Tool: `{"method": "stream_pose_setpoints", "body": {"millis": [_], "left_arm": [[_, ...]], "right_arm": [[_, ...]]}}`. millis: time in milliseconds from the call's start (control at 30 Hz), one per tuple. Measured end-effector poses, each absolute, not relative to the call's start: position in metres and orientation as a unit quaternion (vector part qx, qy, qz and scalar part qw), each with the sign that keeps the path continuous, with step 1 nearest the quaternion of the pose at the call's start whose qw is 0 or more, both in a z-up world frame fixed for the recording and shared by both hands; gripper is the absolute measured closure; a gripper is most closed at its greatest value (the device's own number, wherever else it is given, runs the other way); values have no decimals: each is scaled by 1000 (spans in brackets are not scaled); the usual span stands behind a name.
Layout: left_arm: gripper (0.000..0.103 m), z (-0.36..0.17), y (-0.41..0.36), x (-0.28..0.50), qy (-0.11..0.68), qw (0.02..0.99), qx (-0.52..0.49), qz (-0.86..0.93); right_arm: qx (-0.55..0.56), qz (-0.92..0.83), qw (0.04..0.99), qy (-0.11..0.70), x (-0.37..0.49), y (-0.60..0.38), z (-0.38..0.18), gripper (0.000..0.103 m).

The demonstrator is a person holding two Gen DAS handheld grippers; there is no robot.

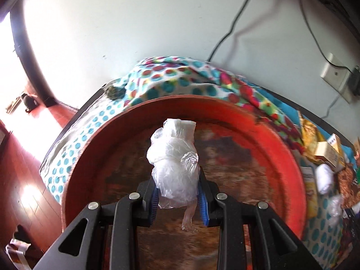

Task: Organize objects
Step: 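Carry the plastic bundle into the red tray and open the left gripper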

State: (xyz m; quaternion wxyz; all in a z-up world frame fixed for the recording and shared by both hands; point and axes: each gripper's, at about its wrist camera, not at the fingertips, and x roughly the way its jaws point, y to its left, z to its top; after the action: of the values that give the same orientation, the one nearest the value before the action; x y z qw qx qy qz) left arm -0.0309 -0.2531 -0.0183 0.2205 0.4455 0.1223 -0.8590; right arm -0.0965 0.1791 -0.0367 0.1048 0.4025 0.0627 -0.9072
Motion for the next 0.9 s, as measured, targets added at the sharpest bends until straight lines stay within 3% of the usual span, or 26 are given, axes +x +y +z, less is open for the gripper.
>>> {"method": "stream_pose_setpoints", "body": {"millis": [433,900], "left_arm": [[74,-45,-302,-20,154,256,464,-834],[70,-53,-303,-25,155,257,478,-825]], "right_arm": [[402,-907,100,72,-97,177,-38,57],[402,-907,96,80,-96,173,-38,56]]}}
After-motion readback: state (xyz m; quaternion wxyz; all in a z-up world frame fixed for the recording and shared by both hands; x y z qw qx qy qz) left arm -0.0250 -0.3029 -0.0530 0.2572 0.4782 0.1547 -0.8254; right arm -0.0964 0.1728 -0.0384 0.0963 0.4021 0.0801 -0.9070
